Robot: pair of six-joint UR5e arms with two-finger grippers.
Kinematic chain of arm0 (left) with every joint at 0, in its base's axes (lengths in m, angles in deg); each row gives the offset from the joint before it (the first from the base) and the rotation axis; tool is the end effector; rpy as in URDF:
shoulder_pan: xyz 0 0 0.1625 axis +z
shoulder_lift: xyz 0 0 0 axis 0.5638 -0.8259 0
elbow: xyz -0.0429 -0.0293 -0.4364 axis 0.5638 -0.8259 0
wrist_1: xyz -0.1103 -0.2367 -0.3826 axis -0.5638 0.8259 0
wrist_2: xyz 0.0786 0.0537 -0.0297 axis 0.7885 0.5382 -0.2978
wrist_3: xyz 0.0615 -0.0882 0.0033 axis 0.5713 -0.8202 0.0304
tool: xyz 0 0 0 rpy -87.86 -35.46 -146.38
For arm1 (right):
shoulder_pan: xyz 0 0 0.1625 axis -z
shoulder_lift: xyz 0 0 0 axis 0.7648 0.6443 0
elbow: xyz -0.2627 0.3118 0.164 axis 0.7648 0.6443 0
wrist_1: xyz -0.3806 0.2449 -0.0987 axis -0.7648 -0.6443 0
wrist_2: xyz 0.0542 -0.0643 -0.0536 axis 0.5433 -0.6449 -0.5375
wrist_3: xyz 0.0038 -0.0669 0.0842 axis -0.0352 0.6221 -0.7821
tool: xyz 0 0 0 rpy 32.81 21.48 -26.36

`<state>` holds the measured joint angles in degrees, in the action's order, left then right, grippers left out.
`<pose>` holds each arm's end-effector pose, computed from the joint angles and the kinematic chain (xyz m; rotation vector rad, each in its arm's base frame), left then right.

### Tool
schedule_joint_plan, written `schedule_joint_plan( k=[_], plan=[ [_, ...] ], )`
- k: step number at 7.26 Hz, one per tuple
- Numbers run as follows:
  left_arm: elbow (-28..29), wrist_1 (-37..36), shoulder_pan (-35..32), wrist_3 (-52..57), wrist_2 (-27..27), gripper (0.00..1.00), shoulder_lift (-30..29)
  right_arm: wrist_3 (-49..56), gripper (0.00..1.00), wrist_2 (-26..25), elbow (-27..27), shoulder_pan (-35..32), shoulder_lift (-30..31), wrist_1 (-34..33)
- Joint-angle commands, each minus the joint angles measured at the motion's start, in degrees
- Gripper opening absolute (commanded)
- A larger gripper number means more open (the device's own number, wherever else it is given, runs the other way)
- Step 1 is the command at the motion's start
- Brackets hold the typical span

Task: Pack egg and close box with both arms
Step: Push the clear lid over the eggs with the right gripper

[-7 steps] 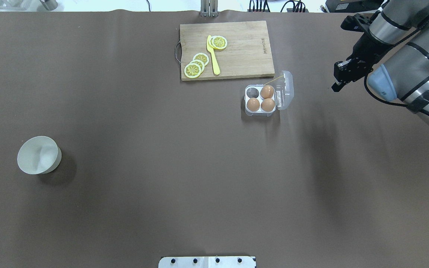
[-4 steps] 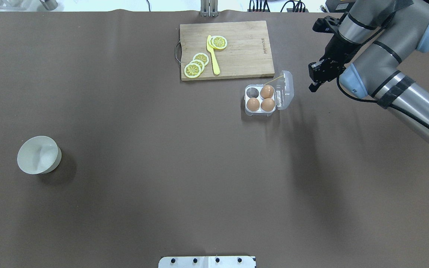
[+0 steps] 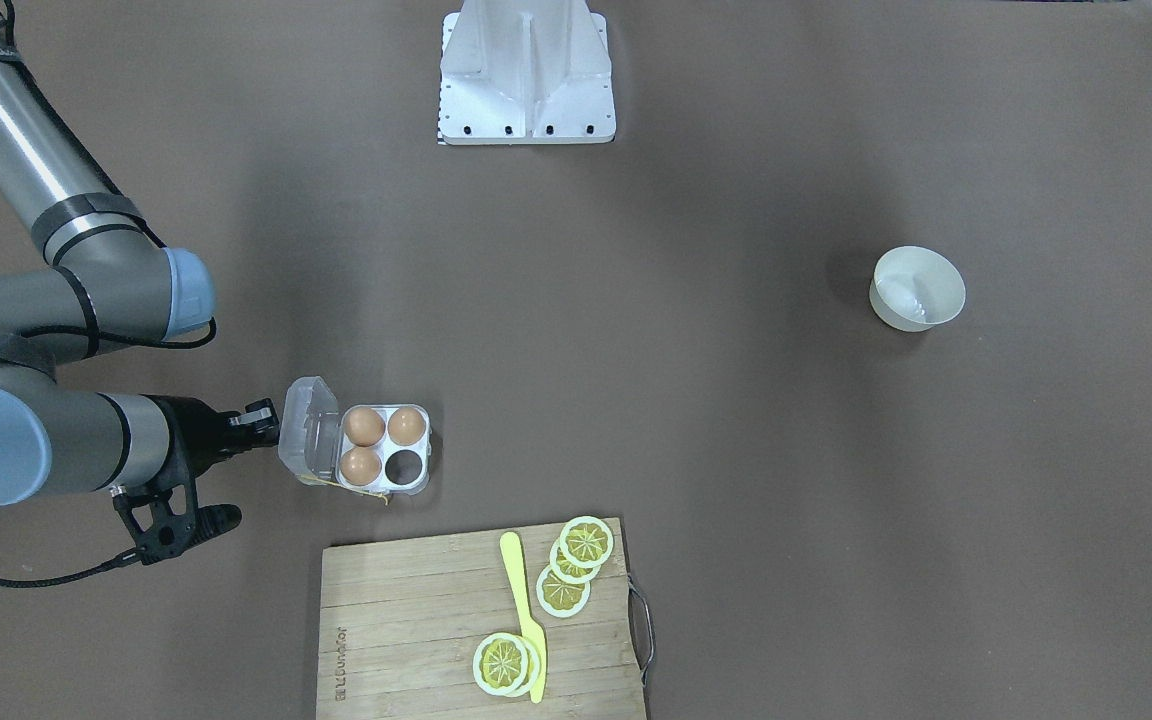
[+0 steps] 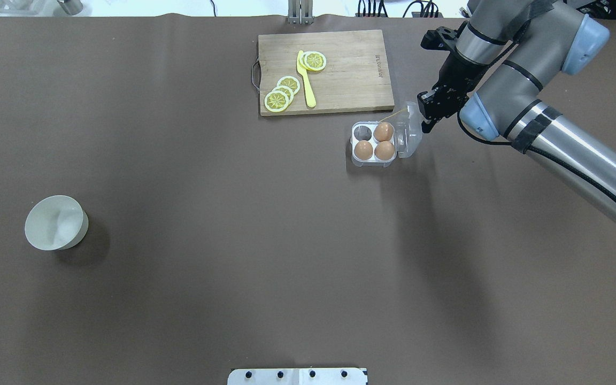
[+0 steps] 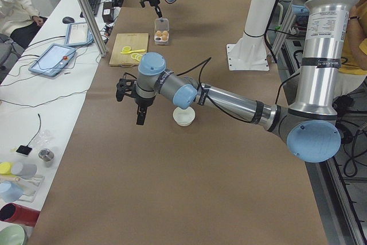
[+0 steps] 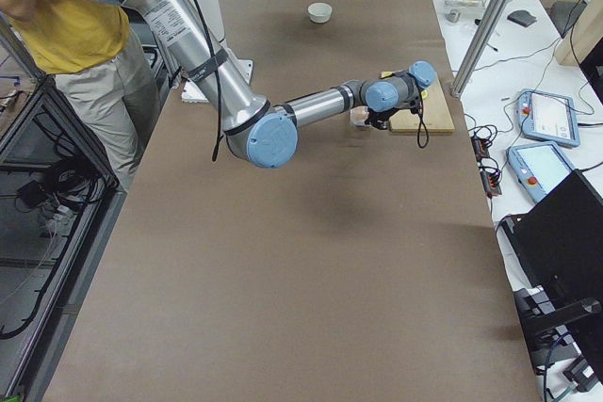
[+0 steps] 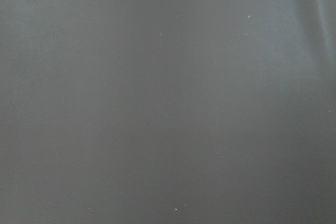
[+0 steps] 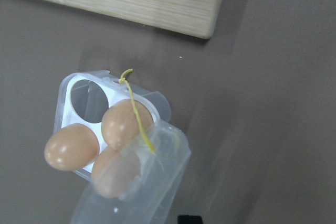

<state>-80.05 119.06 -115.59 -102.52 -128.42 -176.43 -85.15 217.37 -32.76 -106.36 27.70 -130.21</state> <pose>0.0246 -0.5805 0.4872 0.2871 0.8274 -0.1568 -0.4189 -0.7060 0.3737 -0.1332 -1.0808 -0.4336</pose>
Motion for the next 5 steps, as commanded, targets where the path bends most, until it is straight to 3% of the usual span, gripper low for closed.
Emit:
schedule_joint_plan(
  k=[1,4,5],
  plan=[
    [-0.05,-0.07,-0.03,-0.10,0.08,0.97,0.06,-0.57,0.00,0.26,2.64,0.92,-3.36,0.50],
    [-0.14,-0.33,-0.03,-0.10,0.08,0.97,-0.03,-1.45,0.02,0.26,3.54,1.10,-5.75,0.15],
    [-0.14,-0.33,-0.03,-0.10,0.08,0.97,0.06,-1.98,0.13,0.26,3.54,-0.38,-5.75,-0.28]
  ],
)
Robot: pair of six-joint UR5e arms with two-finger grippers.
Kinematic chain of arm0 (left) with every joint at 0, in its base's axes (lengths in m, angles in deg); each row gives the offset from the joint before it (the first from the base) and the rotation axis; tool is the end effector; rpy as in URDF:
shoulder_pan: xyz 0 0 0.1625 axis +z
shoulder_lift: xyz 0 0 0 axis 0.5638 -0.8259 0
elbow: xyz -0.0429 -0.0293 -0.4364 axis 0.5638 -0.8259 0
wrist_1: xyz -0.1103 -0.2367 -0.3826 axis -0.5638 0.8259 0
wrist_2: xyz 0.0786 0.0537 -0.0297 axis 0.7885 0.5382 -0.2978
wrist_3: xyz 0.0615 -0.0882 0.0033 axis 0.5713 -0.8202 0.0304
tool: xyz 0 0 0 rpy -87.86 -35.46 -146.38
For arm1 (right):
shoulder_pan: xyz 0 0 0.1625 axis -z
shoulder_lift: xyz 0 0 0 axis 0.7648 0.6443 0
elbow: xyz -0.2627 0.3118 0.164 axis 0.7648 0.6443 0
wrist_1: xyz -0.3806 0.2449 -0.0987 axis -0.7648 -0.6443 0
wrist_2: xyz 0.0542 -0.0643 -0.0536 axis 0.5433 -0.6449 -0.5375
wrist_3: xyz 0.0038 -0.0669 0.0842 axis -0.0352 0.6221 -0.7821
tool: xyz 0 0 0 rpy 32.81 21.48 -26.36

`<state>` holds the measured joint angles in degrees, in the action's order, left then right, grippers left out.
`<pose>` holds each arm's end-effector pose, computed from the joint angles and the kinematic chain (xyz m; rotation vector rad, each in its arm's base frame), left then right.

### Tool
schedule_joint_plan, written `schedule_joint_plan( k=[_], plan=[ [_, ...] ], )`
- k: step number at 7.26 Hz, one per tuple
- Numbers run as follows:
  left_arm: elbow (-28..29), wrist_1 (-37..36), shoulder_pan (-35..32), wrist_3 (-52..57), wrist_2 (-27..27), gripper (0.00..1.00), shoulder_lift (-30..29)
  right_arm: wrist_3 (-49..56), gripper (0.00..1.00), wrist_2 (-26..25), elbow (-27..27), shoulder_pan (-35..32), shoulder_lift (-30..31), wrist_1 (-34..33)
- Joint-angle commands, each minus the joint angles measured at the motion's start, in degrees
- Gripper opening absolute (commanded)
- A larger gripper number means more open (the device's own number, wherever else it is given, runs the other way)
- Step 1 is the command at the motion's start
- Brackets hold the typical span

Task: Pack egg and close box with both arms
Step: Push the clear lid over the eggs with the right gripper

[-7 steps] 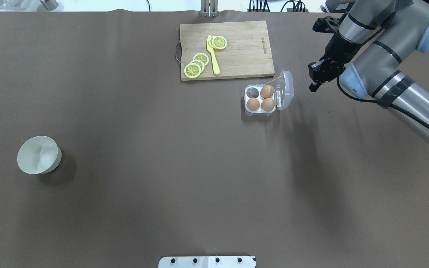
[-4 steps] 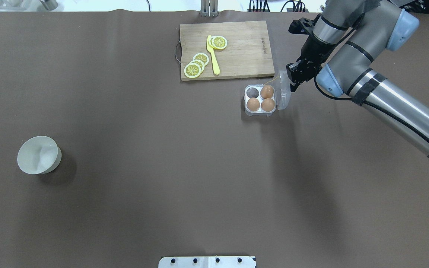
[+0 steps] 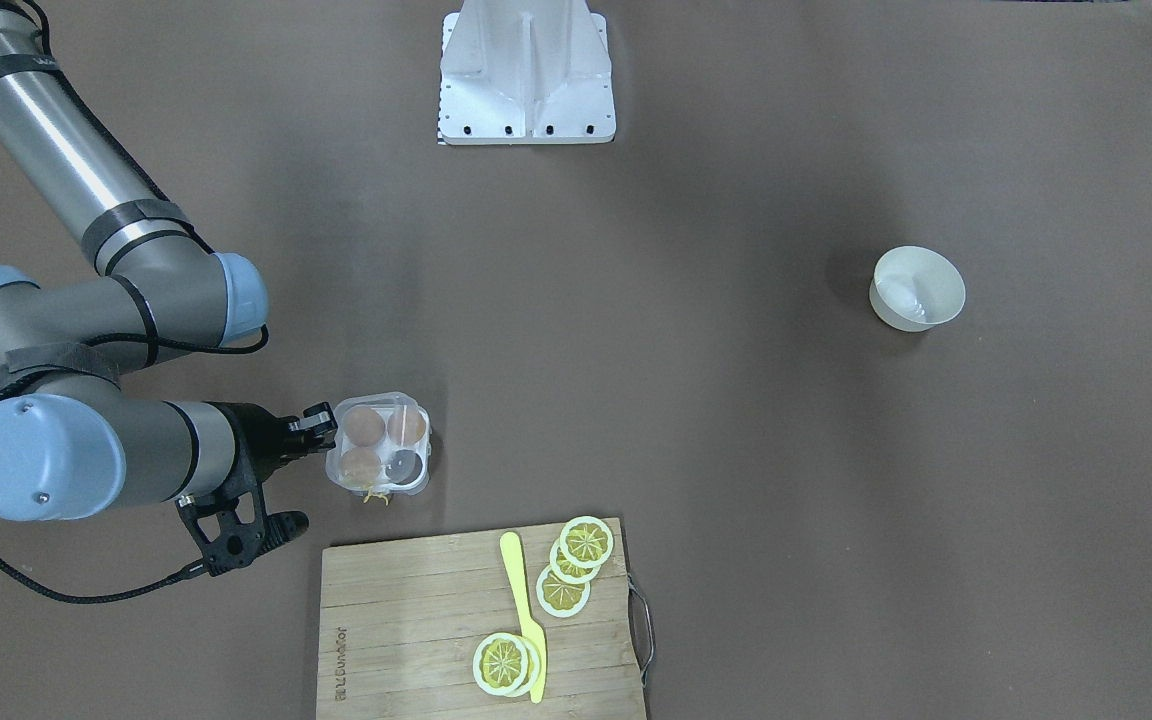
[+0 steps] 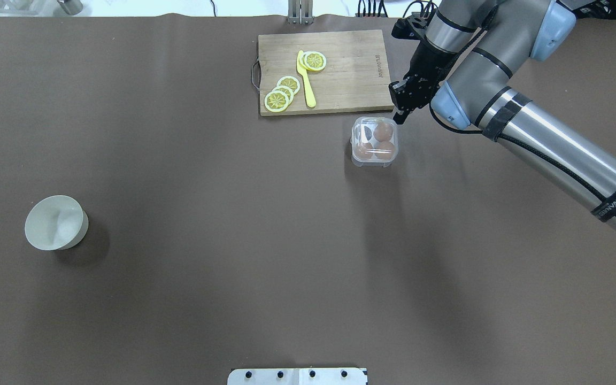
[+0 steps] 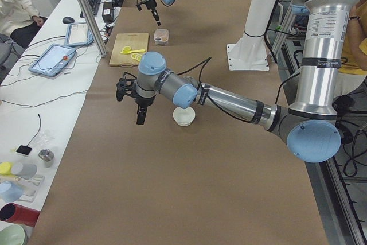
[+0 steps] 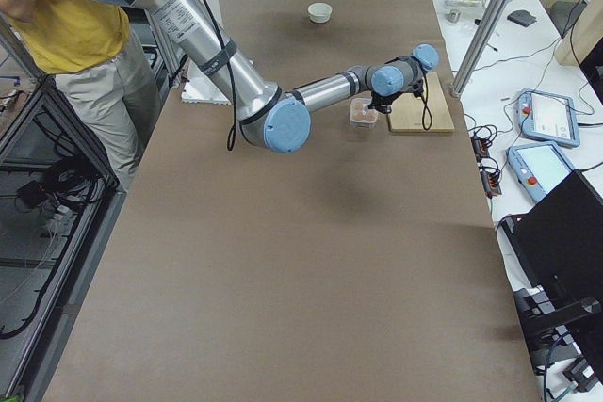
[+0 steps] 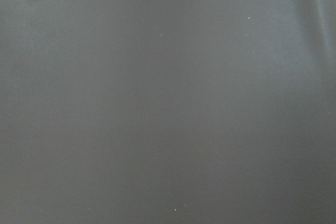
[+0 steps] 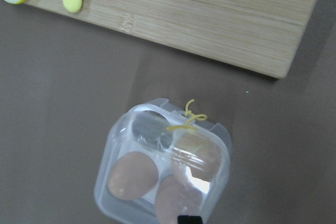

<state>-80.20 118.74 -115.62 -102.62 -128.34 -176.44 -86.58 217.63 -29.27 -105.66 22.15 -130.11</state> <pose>0.0242 -0.5803 0.4865 0.2846 0.8256 -0.1605 -0.4424 -0.7223 0.3248 -0.1237 -1.0952 -0.4420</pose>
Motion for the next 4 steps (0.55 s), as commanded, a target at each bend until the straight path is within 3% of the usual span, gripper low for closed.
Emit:
schedule_joint_plan(
  k=[1,2,3,4],
  plan=[
    [0.10,-0.01,0.00,0.09,0.00,0.97,0.07,-0.90,0.40,0.00,-0.12,-3.01,-0.20,-1.95],
    [0.02,-0.01,0.00,0.00,-0.09,0.97,0.07,-0.91,0.59,0.18,-0.56,-4.68,0.15,-4.67],
    [0.28,-0.01,0.00,0.09,-0.26,0.97,0.07,-0.91,0.71,0.00,-0.65,-6.35,0.85,-5.74],
    [0.80,-0.01,0.09,0.17,-0.26,0.97,-0.02,-0.73,0.98,-2.52,-3.09,-7.59,3.99,-5.75]
  ],
)
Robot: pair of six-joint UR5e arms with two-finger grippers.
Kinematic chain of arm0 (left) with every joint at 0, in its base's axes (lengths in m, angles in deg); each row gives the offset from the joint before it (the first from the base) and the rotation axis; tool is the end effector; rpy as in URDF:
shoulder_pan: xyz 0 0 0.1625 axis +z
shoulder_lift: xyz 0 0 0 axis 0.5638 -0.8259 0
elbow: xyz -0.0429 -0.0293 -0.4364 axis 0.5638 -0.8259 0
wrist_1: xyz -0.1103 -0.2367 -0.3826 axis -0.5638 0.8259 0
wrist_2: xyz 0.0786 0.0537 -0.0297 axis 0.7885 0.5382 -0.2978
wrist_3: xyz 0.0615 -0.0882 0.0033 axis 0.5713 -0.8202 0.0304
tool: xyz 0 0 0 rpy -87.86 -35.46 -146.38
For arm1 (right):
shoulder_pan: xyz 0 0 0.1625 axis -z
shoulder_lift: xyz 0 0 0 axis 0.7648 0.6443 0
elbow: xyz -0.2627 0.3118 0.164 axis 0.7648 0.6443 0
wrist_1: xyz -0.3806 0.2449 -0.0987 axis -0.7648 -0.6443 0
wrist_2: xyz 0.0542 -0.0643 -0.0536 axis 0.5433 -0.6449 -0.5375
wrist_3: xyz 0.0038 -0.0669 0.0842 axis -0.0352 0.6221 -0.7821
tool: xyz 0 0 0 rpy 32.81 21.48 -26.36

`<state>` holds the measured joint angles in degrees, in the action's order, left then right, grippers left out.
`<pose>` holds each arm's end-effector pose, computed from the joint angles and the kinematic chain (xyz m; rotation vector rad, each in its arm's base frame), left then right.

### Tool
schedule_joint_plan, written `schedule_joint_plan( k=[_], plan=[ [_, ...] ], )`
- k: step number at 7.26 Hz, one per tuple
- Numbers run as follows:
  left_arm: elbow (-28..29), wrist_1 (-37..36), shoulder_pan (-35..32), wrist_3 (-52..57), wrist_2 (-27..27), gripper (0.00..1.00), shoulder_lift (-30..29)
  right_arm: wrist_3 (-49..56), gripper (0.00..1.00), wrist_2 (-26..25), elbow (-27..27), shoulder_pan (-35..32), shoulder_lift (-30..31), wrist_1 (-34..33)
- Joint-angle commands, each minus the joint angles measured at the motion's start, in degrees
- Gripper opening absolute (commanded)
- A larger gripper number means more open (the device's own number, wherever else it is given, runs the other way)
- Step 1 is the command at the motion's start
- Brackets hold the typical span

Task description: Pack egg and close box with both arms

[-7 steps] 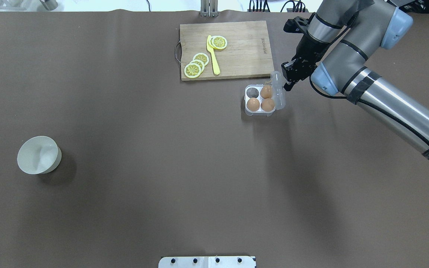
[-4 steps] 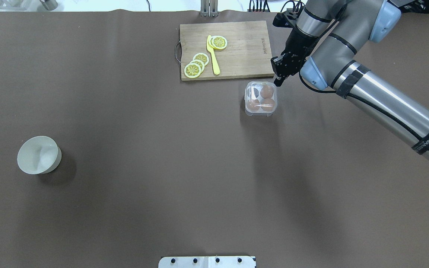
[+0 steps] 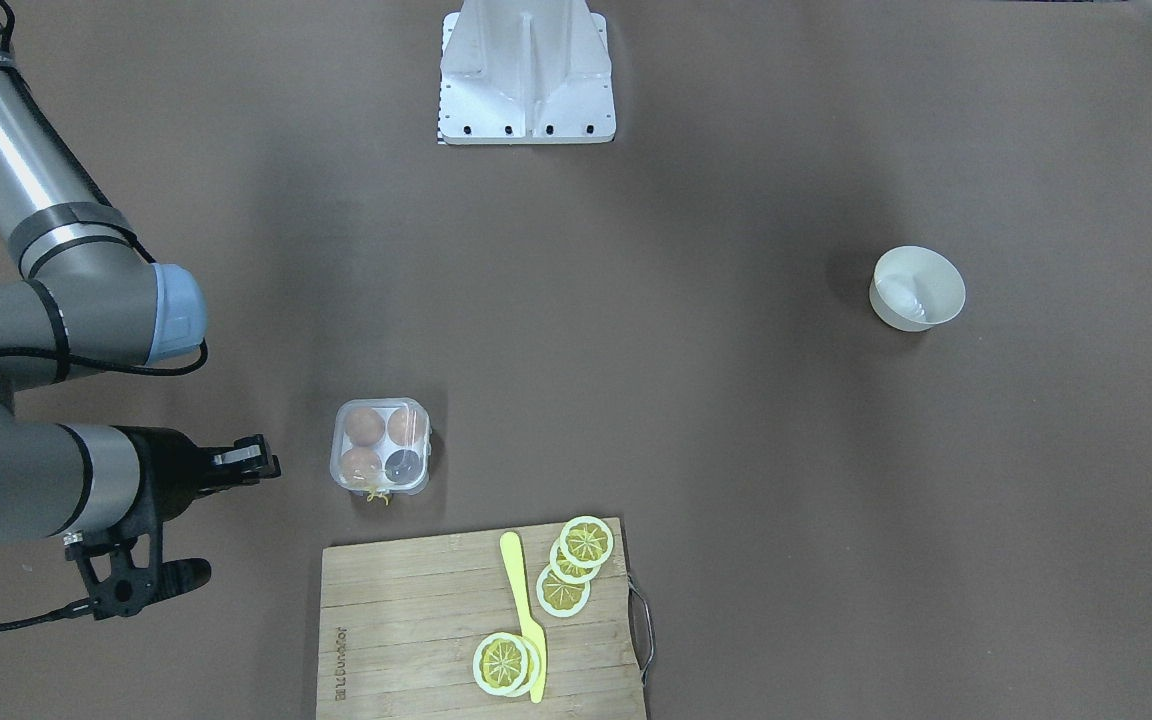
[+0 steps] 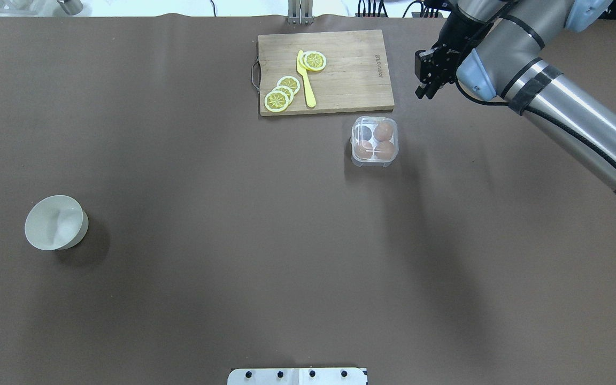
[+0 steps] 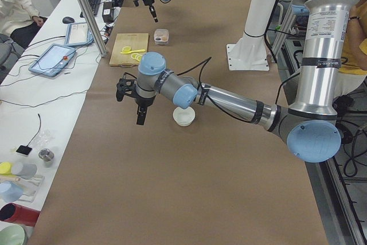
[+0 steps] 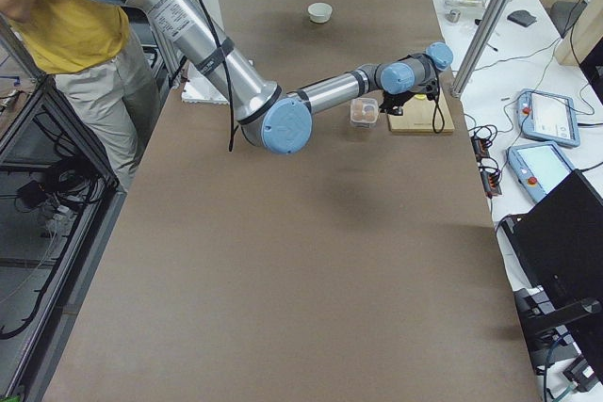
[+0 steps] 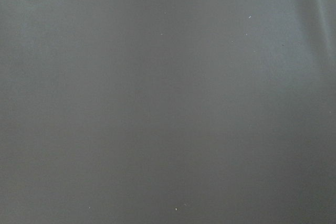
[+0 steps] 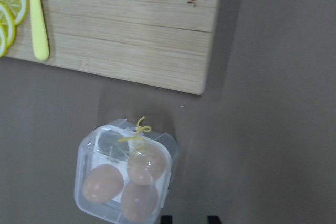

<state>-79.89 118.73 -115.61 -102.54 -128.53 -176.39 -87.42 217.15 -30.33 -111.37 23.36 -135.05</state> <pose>0.0246 -0.5804 0.4898 0.2779 0.8268 -0.1604 -0.3646 -0.7567 0.3433 -0.1487 -1.0591 -0.2926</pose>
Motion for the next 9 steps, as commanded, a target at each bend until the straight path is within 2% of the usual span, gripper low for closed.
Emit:
schedule_joint_plan(
  k=[1,3,6,8,9],
  plan=[
    [0.76,0.00,0.08,0.18,-0.16,0.97,-0.07,1.16,0.99,-6.33,-6.58,-3.36,7.16,-0.90],
    [0.85,-0.09,0.17,0.27,-0.25,0.97,0.01,5.09,0.99,-9.78,-11.61,-6.61,14.02,-1.16],
    [2.24,-0.09,0.17,0.44,-0.25,0.97,0.01,7.57,0.99,-10.06,-13.47,-13.82,19.75,-1.42],
    [3.92,-0.09,0.34,0.44,-0.25,0.97,0.01,8.64,1.00,-10.41,-14.09,-15.50,23.36,-1.60],
    [4.01,-0.09,0.34,0.44,-0.25,0.97,0.01,10.38,1.00,-12.24,-16.10,-16.98,26.68,-1.51]
  ],
)
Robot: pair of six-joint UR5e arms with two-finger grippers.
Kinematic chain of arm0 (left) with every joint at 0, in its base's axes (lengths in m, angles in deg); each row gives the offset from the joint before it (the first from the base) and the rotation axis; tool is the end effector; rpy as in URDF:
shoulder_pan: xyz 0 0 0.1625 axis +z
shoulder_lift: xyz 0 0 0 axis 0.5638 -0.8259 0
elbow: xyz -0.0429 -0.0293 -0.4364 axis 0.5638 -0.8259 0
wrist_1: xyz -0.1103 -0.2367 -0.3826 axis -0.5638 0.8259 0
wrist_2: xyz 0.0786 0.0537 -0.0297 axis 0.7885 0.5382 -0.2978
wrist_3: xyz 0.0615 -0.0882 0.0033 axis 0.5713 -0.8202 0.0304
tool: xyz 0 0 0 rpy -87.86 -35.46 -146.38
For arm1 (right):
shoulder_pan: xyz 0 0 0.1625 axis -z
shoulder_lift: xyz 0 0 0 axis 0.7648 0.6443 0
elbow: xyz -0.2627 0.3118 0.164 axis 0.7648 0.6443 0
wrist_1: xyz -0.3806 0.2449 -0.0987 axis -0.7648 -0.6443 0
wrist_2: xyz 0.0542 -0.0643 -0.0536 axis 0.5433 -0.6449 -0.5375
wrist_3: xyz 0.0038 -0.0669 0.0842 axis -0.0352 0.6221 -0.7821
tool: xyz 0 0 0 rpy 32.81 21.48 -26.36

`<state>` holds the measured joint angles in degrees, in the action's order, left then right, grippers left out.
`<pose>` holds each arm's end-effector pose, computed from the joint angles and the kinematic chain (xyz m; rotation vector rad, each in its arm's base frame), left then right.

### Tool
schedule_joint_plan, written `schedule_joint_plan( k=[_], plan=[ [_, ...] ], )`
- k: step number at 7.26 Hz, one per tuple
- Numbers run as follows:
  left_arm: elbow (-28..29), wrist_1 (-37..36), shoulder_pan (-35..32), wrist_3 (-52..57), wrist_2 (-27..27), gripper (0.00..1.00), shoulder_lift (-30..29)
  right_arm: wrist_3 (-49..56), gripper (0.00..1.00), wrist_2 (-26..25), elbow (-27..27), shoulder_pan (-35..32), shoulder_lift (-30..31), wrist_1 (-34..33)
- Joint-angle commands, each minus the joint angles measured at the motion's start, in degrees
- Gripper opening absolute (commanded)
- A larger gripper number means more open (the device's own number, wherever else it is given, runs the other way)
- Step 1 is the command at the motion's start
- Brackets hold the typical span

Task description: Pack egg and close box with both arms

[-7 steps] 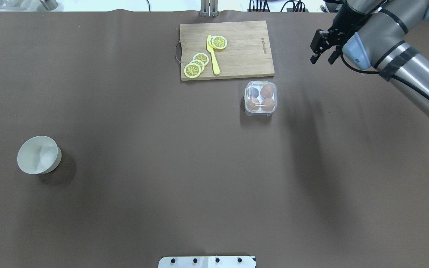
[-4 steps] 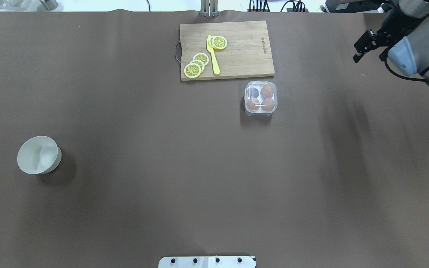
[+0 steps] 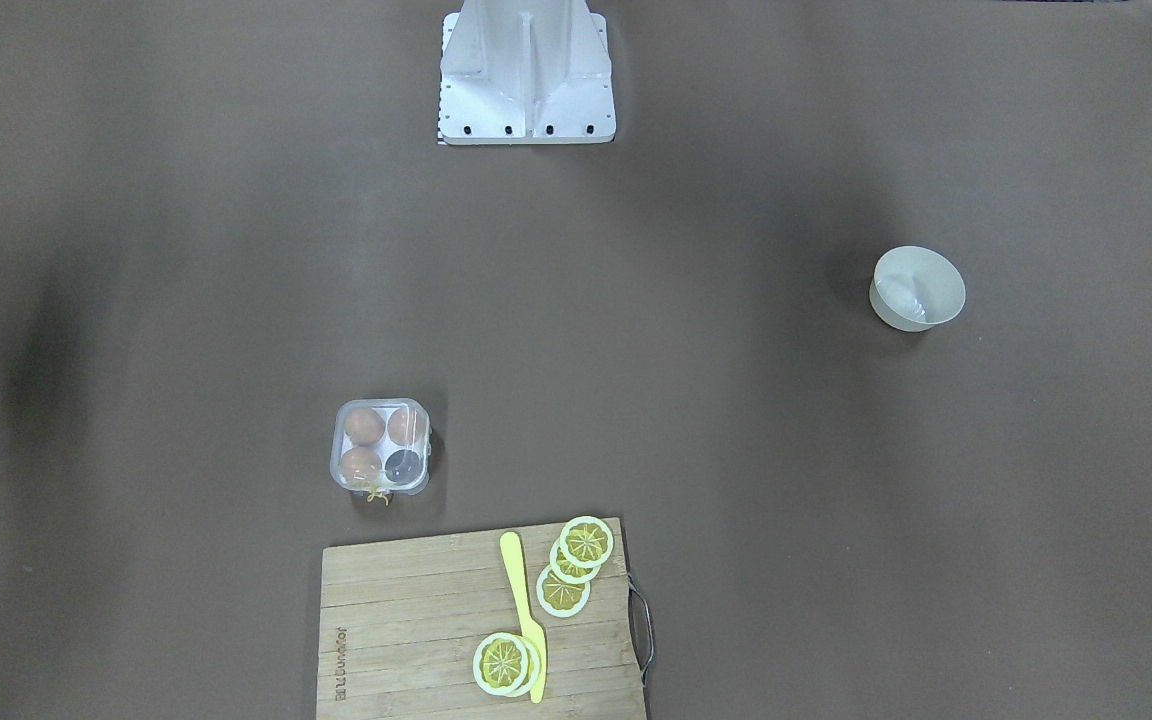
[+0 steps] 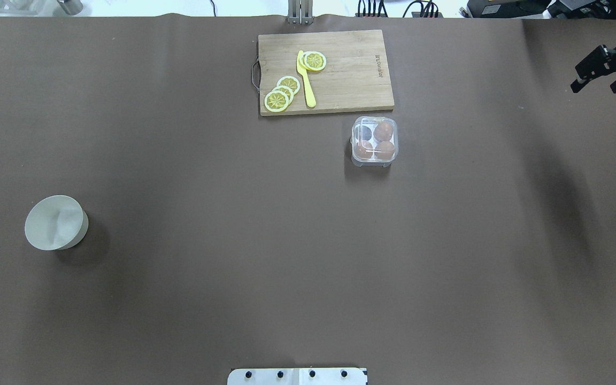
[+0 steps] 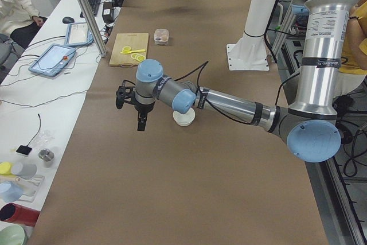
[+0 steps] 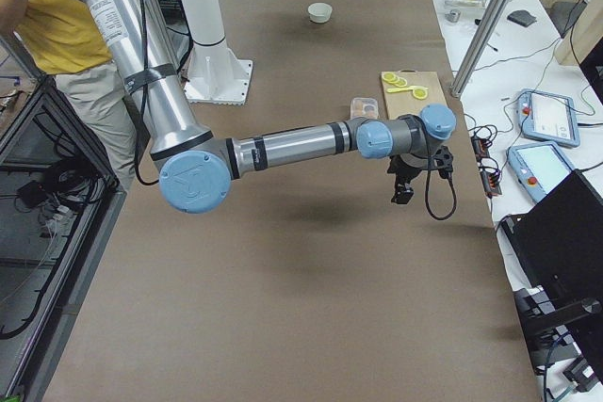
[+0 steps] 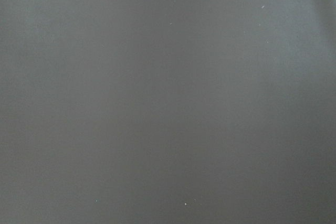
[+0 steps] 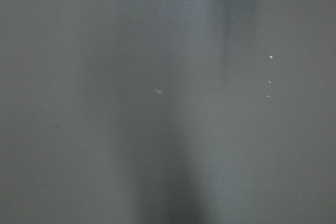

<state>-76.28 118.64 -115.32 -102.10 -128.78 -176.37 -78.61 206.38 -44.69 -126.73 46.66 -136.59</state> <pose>0.0287 -0.5858 0.5250 0.2175 0.8138 -0.1718 -0.1091 -0.6993 0.5430 -0.0421 -0.8536 -0.0811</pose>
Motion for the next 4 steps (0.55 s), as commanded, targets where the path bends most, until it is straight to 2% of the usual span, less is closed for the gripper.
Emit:
schedule_joint_plan(
  k=[1,4],
  plan=[
    [0.84,0.00,0.05,0.00,0.09,0.97,0.00,4.63,1.00,-3.49,-4.11,-3.12,7.16,-0.06],
    [2.85,0.09,0.14,0.09,0.09,0.97,0.00,5.89,1.00,-7.99,-7.29,-4.63,12.81,-0.32]
  ],
)
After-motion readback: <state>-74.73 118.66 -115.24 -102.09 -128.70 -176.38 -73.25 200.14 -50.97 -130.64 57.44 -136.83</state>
